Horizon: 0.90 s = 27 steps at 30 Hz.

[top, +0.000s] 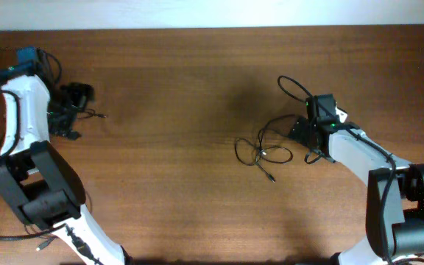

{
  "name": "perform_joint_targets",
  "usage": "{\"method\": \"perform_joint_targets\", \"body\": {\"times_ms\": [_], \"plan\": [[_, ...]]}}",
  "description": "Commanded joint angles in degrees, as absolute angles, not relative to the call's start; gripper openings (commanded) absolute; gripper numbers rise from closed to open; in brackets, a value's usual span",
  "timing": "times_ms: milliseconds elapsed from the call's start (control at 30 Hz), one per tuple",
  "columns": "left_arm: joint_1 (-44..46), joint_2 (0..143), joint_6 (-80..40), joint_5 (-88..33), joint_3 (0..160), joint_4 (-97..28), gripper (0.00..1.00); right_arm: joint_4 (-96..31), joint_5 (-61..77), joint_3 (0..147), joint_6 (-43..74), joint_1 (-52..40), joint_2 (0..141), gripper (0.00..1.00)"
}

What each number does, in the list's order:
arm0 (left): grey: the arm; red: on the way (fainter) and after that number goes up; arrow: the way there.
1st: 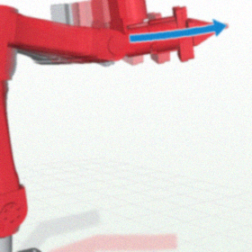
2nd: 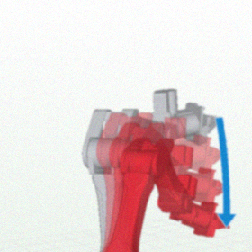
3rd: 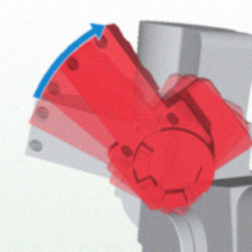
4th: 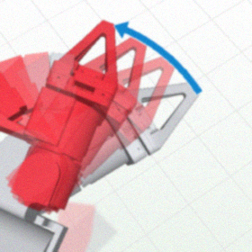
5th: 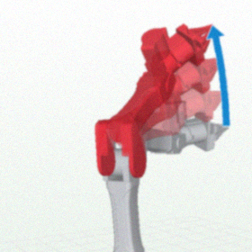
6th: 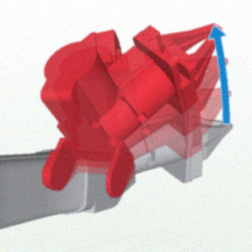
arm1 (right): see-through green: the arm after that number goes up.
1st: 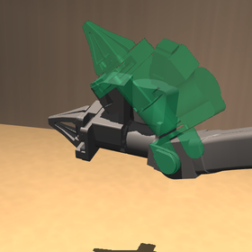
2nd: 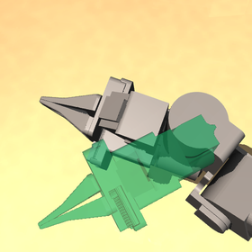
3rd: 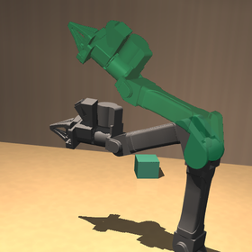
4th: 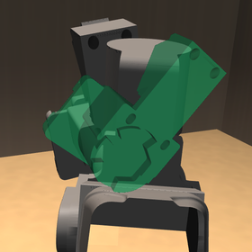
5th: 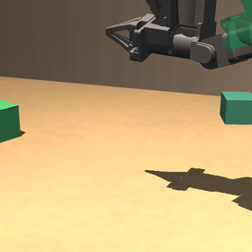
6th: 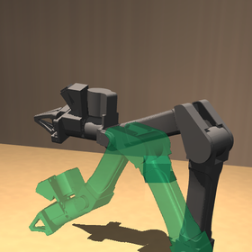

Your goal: Untangle cables

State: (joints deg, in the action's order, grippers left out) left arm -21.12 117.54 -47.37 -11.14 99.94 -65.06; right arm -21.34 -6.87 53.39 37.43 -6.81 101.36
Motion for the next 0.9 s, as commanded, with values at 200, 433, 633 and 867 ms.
{"method": "perform_joint_targets", "body": {"times_ms": [200, 433, 633, 867], "plan": [[12.84, 117.4, -1.69, -15.53, 88.9, -46.98, 0.99, -22.39, 27.05, 50.96, 27.18, 0.43, 92.47, 0.98], [37.65, 117.62, 4.01, -2.79, 88.84, -35.18, 0.99, -47.09, 8.32, 50.96, 27.2, 11.09, 52.95, 0.98], [41.39, 118.93, 10.74, -9.56, 82.91, -32.75, 0.99, -53.52, 8.29, 50.89, 27.2, 12.4, 54.13, 0.98], [41.54, 121.08, 13.39, -14.96, 81.45, -30.68, 0.53, -54.72, 8.32, 50.89, 27.2, 12.4, 69.6, 0.98]]}}
